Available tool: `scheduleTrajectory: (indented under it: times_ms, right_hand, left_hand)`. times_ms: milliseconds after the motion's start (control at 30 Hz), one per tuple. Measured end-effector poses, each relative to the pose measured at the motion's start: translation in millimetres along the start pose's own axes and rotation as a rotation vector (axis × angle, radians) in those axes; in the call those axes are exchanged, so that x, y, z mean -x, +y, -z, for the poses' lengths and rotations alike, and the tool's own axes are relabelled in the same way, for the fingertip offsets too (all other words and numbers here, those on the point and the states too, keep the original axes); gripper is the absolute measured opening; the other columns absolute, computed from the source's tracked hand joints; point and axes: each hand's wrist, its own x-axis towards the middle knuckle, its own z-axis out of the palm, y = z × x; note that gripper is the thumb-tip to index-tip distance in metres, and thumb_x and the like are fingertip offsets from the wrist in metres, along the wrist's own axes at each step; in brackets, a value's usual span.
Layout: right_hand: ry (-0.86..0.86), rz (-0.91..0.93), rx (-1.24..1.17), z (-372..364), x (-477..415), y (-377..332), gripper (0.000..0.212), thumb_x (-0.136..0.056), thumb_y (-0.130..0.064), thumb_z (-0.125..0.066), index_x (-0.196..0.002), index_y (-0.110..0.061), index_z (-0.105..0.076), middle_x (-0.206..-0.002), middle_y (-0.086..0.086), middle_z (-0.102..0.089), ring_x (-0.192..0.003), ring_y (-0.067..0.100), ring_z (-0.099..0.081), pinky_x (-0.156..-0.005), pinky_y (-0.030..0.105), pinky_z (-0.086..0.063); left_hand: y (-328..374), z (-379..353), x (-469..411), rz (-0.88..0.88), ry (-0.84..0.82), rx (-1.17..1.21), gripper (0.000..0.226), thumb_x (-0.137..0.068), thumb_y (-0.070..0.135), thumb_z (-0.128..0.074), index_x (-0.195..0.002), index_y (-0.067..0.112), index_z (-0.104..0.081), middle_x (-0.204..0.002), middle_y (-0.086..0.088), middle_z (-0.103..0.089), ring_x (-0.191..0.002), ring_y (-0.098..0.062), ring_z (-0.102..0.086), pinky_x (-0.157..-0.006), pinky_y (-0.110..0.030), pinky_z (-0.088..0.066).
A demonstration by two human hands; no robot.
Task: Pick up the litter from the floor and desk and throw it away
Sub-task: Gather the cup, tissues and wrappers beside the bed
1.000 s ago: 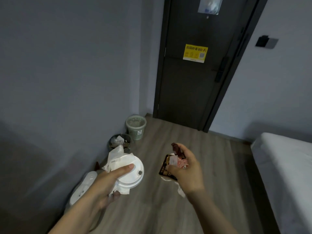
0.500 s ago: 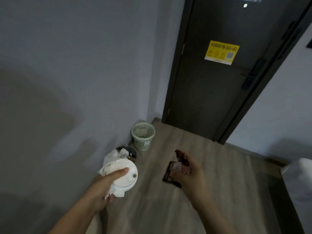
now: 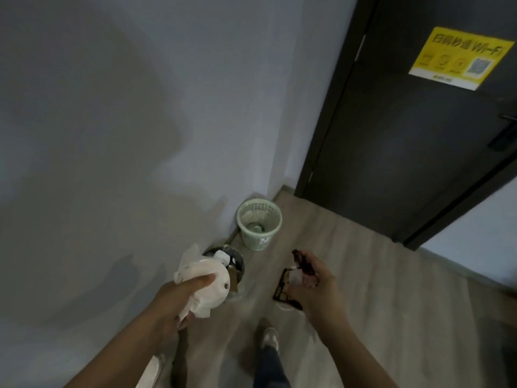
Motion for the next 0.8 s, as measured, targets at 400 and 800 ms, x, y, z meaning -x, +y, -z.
scheduleTrajectory:
  times_ms: [400, 800]
  right_hand:
    - [-0.202, -0.150, 0.154, -24.3, -242.1, 40.6, 0.044, -0.087, 0.001, -0.060, -0.124, -0.021, -0.060, -0.115, -0.004, -0.064, -0.107, 0.019, -0.063, -0.087, 0.043, -0.057]
    - [-0.284, -0.219, 0.311, -91.9, -376.7, 194.9, 0.052, -0.079, 0.004, -0.058, -0.093, -0.046, -0.058, -0.096, -0.012, -0.063, -0.089, 0.008, -0.061, -0.076, 0.031, -0.053]
  left_hand:
    - [35.5, -62.4, -197.8, 0.160, 0.244, -0.123, 0.043, -0.068, 0.033, -0.083, -0.074, -0.004, -0.063, -0.045, -0.014, -0.057, -0.032, -0.021, -0.047, -0.039, -0.020, -0.036]
    - [-71.3, -47.0, -429.7, 0.293, 0.357, -0.362, 0.066, -0.075, 0.040, -0.078, -0.126, 0.006, -0.053, -0.106, -0.015, -0.062, -0.074, -0.025, -0.060, -0.045, -0.024, -0.041]
